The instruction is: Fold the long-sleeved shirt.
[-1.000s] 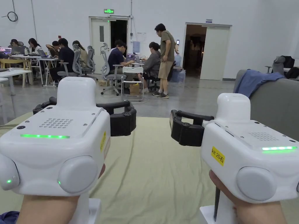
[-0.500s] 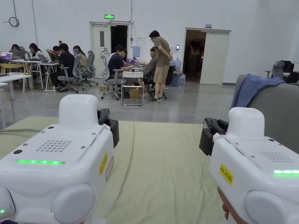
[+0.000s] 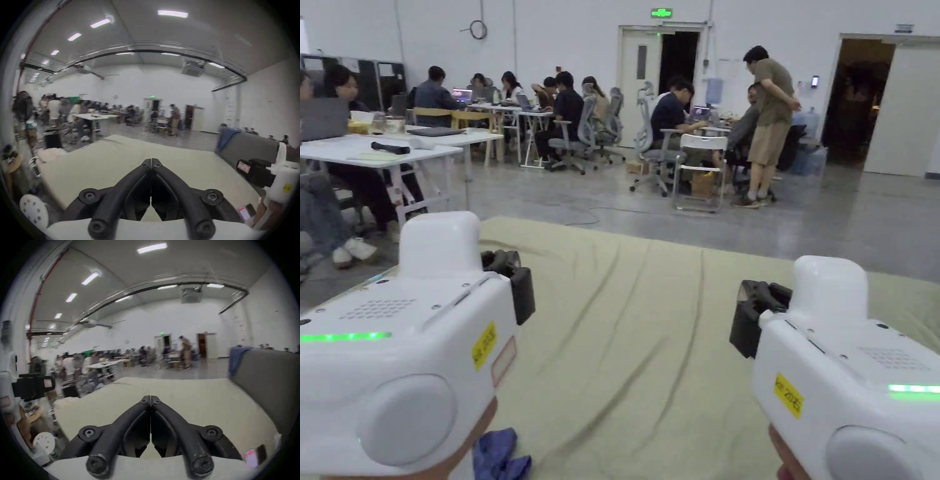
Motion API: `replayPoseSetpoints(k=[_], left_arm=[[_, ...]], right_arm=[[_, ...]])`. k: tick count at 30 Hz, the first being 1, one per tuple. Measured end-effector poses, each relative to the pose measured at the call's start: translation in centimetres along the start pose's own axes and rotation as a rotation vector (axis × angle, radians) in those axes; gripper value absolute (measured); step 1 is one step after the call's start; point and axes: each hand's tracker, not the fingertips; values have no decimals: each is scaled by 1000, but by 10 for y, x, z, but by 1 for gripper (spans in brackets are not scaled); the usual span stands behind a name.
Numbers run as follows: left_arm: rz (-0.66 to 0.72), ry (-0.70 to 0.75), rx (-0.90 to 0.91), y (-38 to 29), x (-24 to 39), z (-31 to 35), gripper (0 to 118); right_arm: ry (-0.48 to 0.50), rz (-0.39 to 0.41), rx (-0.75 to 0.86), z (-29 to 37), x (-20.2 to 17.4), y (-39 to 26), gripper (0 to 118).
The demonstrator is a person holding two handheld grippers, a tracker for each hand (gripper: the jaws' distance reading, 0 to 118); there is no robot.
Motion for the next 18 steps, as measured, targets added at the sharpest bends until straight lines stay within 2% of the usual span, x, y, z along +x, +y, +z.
replayPoseSetpoints(k=[3,4,6,8,10,12,14,15,17,18], left_arm=[[19,233,-36,-2,-73,15,0],[16,306,-46,-4,-94,19,0],[11,386,-74,-10,-125,28,0],[11,425,-113,-18,-142,27,0],[13,418,-153,-32,-149,21,0],[29,389,-211,-50,-151,2,0],[71,337,-282,-77,-160,-28,2],[87,299,-325,-92,-161,-46,10],[149,211,-436,-125,-172,-89,81],[202,186,-546,-145,-177,-112,116]], right_arm=[[277,-46,-69,-32,-78,-11,0],[372,-92,-112,-47,-95,-18,0],[488,-93,-170,-56,-133,-27,0],[539,-81,-159,-56,-152,-37,0],[548,-72,-135,-54,-150,-46,0],[575,-48,-161,-56,-133,-57,0],[533,-41,-219,-57,-108,-69,0],[498,-36,-248,-55,-92,-75,0],[426,-51,-300,-51,-60,-88,0],[386,-65,-330,-50,-44,-96,0]])
